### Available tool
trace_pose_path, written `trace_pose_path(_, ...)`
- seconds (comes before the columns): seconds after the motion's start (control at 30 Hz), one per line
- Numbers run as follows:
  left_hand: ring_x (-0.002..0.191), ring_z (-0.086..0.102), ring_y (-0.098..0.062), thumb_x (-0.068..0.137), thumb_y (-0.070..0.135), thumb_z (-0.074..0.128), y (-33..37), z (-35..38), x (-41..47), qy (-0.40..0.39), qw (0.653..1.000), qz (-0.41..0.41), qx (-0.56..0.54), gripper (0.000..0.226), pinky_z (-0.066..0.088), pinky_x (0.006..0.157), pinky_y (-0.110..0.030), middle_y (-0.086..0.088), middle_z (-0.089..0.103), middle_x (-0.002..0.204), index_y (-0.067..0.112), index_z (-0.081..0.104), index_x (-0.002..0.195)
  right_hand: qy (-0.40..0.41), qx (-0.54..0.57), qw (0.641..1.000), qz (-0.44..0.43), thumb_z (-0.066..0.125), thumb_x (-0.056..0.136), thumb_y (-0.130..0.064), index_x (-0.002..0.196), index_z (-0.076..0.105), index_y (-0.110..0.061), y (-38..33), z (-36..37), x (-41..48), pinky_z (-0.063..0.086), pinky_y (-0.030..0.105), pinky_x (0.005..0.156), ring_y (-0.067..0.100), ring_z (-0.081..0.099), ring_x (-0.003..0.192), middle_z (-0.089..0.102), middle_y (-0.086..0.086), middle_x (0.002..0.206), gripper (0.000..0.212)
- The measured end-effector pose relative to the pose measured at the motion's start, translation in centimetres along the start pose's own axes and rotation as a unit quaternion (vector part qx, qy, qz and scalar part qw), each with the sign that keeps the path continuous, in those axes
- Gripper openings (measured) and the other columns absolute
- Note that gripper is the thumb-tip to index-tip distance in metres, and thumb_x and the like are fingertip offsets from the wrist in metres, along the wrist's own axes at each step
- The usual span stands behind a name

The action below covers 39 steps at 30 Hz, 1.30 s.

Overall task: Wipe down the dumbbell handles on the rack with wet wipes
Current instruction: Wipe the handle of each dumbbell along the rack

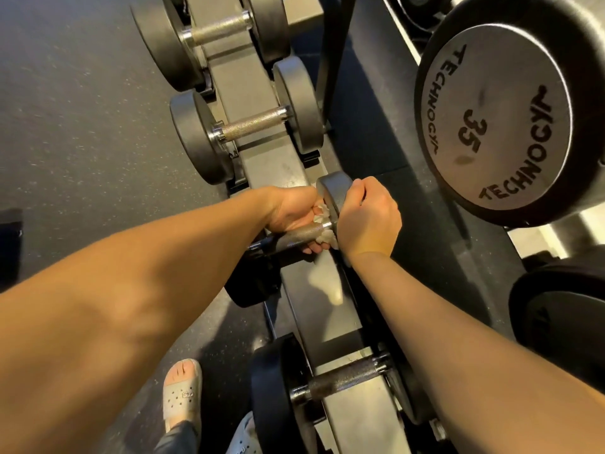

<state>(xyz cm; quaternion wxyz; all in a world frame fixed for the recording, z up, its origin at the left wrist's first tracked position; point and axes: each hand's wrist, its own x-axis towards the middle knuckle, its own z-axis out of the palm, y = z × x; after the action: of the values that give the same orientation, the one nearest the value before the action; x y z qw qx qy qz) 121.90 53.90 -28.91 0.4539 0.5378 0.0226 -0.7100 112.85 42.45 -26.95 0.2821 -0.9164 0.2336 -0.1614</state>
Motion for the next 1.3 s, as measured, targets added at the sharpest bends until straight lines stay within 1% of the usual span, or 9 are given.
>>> trace_pose_path(0.1, 0.081, 0.069, -0.031, 0.096, 0.014, 0.032, -0.7, 0.3, 0.0, 0.099, 0.993, 0.048, 0.050, 0.047, 0.054, 0.092, -0.044, -0.024, 0.074, 0.095, -0.004, 0.075, 0.090, 0.003, 0.002, 1.000, 0.001, 0.044, 0.105, -0.025, 0.075, 0.057, -0.016, -0.1, -0.1, 0.0, 0.041, 0.032, 0.056, 0.013, 0.047, 0.058, 0.050, -0.002, 0.065, 0.033)
trace_pose_path(0.23, 0.066, 0.059, -0.018, 0.099, 0.013, 0.046, -1.6, 2.2, -0.8, 0.263, 0.942, 0.098, 0.185, 0.031, 0.047, 0.062, -0.029, -0.008, 0.066, 0.074, 0.010, 0.066, 0.076, 0.002, -0.002, 1.000, 0.001, 0.044, 0.105, -0.026, 0.076, 0.058, -0.015, -0.3, -0.2, -0.1, 0.046, 0.035, 0.058, 0.014, 0.050, 0.060, 0.053, 0.001, 0.067, 0.033)
trace_pose_path(0.37, 0.061, 0.052, -0.011, 0.096, 0.017, 0.055, -4.4, 3.2, 0.3, 0.355, 0.875, 0.240, 0.227, 0.038, 0.037, 0.061, -0.027, 0.009, 0.054, 0.055, 0.023, 0.059, 0.059, 0.000, -0.009, 1.000, 0.005, 0.043, 0.105, -0.027, 0.078, 0.059, -0.016, -0.4, -0.3, 0.0, 0.047, 0.035, 0.059, 0.014, 0.051, 0.061, 0.054, 0.000, 0.068, 0.033)
trace_pose_path(0.53, 0.074, 0.064, -0.025, 0.089, 0.023, 0.071, -7.7, 4.4, 2.5, 0.525, 0.645, 0.346, 0.435, 0.012, 0.048, 0.066, -0.033, -0.006, 0.069, 0.081, 0.013, 0.070, 0.095, 0.006, -0.009, 1.000, 0.005, 0.045, 0.105, -0.027, 0.079, 0.060, -0.016, -0.3, -0.2, -0.1, 0.051, 0.037, 0.062, 0.014, 0.053, 0.063, 0.055, -0.001, 0.070, 0.032)
trace_pose_path(0.67, 0.060, 0.061, -0.029, 0.078, 0.014, 0.081, -6.8, 4.8, 3.4, 0.560, 0.594, 0.336, 0.470, 0.017, 0.055, 0.058, -0.039, -0.010, 0.065, 0.070, 0.006, 0.067, 0.084, 0.009, -0.017, 1.000, 0.000, 0.044, 0.104, -0.028, 0.081, 0.062, -0.016, -0.4, -0.1, -0.1, 0.050, 0.035, 0.061, 0.013, 0.053, 0.064, 0.056, -0.001, 0.071, 0.032)
trace_pose_path(0.77, 0.061, 0.060, -0.033, 0.079, 0.020, 0.075, -6.4, 4.1, 3.3, 0.535, 0.639, 0.360, 0.420, 0.016, 0.049, 0.055, -0.036, -0.011, 0.065, 0.068, 0.006, 0.067, 0.079, 0.011, -0.022, 1.000, 0.001, 0.045, 0.104, -0.028, 0.081, 0.062, -0.016, -0.5, -0.1, -0.1, 0.051, 0.035, 0.061, 0.013, 0.053, 0.064, 0.056, -0.001, 0.071, 0.031)
trace_pose_path(0.97, 0.055, 0.050, -0.005, 0.093, 0.022, 0.071, -3.9, 2.1, -0.2, 0.337, 0.881, 0.238, 0.233, 0.041, 0.038, 0.060, -0.025, 0.011, 0.054, 0.053, 0.025, 0.063, 0.052, 0.002, -0.016, 1.000, 0.005, 0.046, 0.104, -0.026, 0.080, 0.059, -0.019, -0.6, -0.4, -0.1, 0.050, 0.033, 0.062, 0.007, 0.050, 0.062, 0.054, -0.004, 0.070, 0.028)
trace_pose_path(1.17, 0.067, 0.053, -0.016, 0.095, 0.013, 0.068, -3.0, 0.7, 0.1, 0.374, 0.913, 0.116, 0.110, 0.011, 0.043, 0.059, -0.028, -0.008, 0.062, 0.078, 0.004, 0.071, 0.090, -0.020, -0.015, 0.999, 0.022, 0.044, 0.105, -0.030, 0.085, 0.060, -0.020, -0.9, -0.8, 0.0, 0.052, 0.033, 0.065, 0.010, 0.056, 0.067, 0.057, -0.003, 0.074, 0.028)
trace_pose_path(1.3, 0.078, 0.068, -0.018, 0.092, 0.011, 0.070, -2.3, 1.2, -0.2, 0.481, 0.850, 0.208, 0.055, 0.013, 0.054, 0.069, -0.032, -0.003, 0.065, 0.078, 0.019, 0.065, 0.083, -0.025, -0.020, 0.999, 0.025, 0.043, 0.105, -0.031, 0.085, 0.060, -0.018, -0.8, -0.8, 0.1, 0.051, 0.033, 0.064, 0.011, 0.056, 0.066, 0.057, -0.003, 0.073, 0.029)
